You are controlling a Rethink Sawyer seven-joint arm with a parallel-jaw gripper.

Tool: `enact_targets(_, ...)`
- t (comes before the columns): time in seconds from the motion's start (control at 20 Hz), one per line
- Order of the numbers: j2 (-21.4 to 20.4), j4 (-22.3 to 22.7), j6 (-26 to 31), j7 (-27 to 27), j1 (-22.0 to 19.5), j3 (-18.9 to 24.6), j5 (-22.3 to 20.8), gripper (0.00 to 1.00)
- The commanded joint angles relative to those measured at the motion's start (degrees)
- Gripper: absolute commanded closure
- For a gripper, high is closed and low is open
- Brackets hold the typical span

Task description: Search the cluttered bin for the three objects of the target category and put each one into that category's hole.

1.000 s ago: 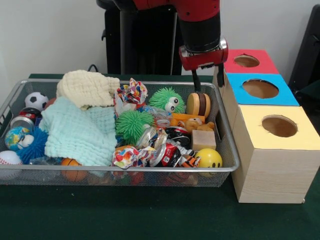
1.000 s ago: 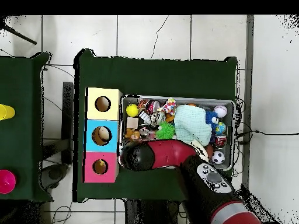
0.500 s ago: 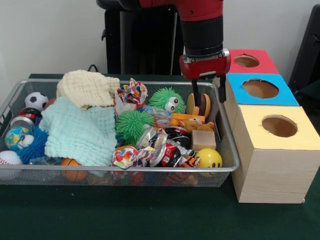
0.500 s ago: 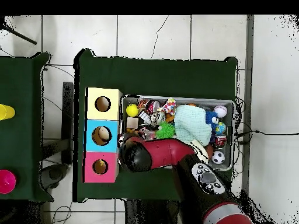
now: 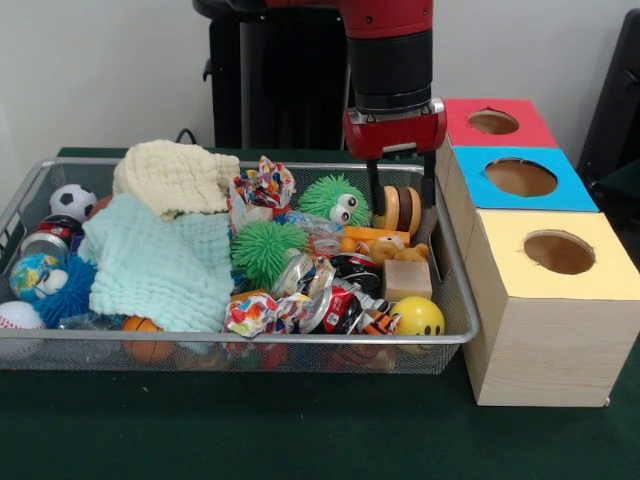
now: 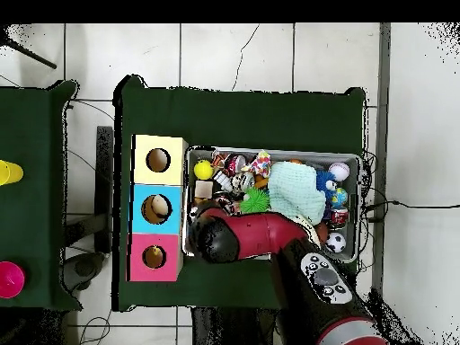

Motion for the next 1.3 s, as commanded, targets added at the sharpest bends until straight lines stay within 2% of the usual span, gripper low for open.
enact_targets(0.05, 2.3, -7.5, 1.0, -0.3, 0.4, -3.4, -5.9, 0.0)
enact_targets(0.35, 7.9, -9.6, -5.4, 3.8, 3.0, -6.3, -7.4, 0.0)
enact_targets(0.55, 10.4, -10.3, -7.0, 5.1, 3.9, -7.4, -7.1, 0.0)
enact_targets(0.9, 14.6, -8.0, -6.2, 6.1, 0.2, -2.3, -3.1, 0.0)
enact_targets(1.1, 14.8, -6.0, -3.8, 6.1, -2.2, 1.1, -0.8, 0.0)
enact_targets(1.3, 15.0, -5.0, 1.4, 4.2, -4.9, 4.7, 1.5, 0.0)
